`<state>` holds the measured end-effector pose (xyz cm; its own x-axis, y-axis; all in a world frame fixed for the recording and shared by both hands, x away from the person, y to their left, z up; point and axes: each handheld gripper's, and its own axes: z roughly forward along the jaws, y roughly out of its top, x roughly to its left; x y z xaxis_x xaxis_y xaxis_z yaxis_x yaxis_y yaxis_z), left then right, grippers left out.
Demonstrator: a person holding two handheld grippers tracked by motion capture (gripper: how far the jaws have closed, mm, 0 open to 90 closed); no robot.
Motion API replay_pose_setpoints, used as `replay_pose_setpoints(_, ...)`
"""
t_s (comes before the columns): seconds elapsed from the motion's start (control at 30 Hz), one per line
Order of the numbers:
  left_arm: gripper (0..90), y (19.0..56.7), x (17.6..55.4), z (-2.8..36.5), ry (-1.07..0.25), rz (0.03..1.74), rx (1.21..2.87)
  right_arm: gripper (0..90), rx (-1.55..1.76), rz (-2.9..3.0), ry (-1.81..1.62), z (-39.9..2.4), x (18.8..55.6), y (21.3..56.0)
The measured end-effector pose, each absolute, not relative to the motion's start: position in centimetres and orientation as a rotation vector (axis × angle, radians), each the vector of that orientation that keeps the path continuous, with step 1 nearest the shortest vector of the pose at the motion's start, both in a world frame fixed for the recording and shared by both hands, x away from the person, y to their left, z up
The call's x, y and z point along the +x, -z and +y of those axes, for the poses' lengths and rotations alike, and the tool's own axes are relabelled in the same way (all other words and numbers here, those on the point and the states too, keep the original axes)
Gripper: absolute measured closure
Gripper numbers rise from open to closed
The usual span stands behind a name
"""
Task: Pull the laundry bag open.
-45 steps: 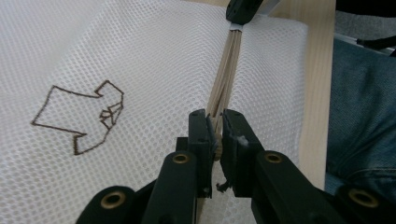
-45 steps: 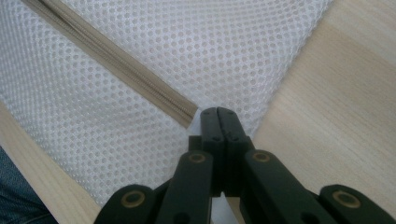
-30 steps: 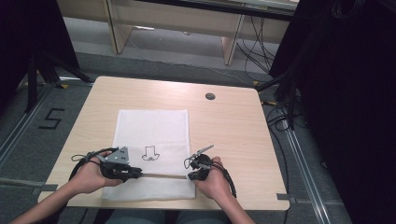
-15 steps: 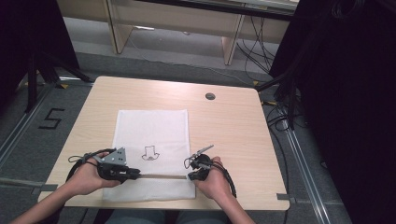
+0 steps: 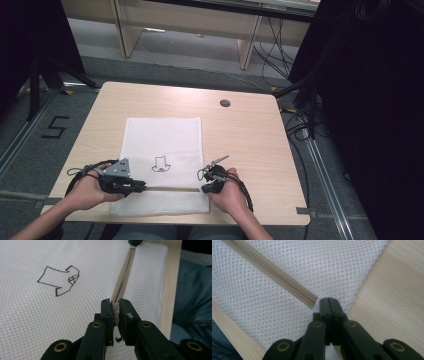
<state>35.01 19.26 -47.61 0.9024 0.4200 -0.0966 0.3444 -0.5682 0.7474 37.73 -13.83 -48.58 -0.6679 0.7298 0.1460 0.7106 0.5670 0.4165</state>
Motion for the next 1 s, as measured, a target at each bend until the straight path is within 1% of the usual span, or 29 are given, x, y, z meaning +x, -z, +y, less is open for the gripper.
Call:
replay_pose_setpoints(0.07,81.9,47.5,35.2,19.4,-0.126,0.514,2.235,90.0,1.275,2.742,-0.692,-13.8,37.7,48.5)
replay_pose_setpoints(0.17,81.9,47.5,35.0,19.4,-0.122,0.532,2.232,90.0,1.263,2.742,-0.701,-13.8,37.7,48.6)
replay_pose_setpoints(0.23,81.9,47.5,35.1,19.5,-0.141,0.508,2.242,90.0,1.263,2.743,-0.701,-13.8,37.7,48.6)
replay_pose_setpoints(0.27,81.9,47.6,35.0,19.5,-0.123,0.540,2.222,90.0,1.263,2.744,-0.699,-13.8,37.7,48.6)
replay_pose_setpoints(0.3,81.9,47.5,35.2,19.7,-0.138,0.529,2.239,90.0,1.271,2.743,-0.696,-13.8,37.7,48.6)
replay_pose_setpoints(0.33,81.9,47.5,35.0,19.7,-0.128,0.551,2.219,90.0,1.264,2.745,-0.700,-13.9,37.7,48.6)
replay_pose_setpoints(0.4,81.9,47.5,35.1,19.9,-0.141,0.522,2.235,90.0,1.307,2.742,-0.683,-13.8,37.6,48.5)
replay_pose_setpoints(0.43,81.9,47.6,35.0,20.1,-0.127,0.553,2.230,90.0,1.296,2.742,-0.683,-13.8,37.7,48.5)
replay_pose_setpoints(0.5,81.9,47.6,34.9,20.2,-0.113,0.561,2.217,90.0,1.295,2.741,-0.682,-13.8,37.7,48.5)
replay_pose_setpoints(0.57,81.9,47.5,34.9,20.4,-0.132,0.545,2.239,90.0,1.268,2.744,-0.695,-13.9,37.8,48.6)
replay_pose_setpoints(0.77,81.9,47.6,34.7,21.2,-0.136,0.587,2.221,90.0,1.261,2.743,-0.695,-13.9,37.8,48.6)
replay_pose_setpoints(0.87,81.9,47.6,34.5,21.4,-0.129,0.591,2.217,90.0,1.263,2.743,-0.698,-13.9,37.8,48.6)
replay_pose_setpoints(0.9,81.9,47.6,34.5,21.4,-0.139,0.569,2.227,90.0,1.269,2.741,-0.691,-13.9,37.7,48.6)
replay_pose_setpoints(0.97,81.9,47.6,34.5,21.3,-0.126,0.587,2.221,90.0,1.266,2.742,-0.694,-13.9,37.7,48.6)
replay_pose_setpoints(1.0,81.9,47.6,34.6,21.4,-0.137,0.565,2.224,90.0,1.296,2.739,-0.677,-13.8,37.6,48.5)
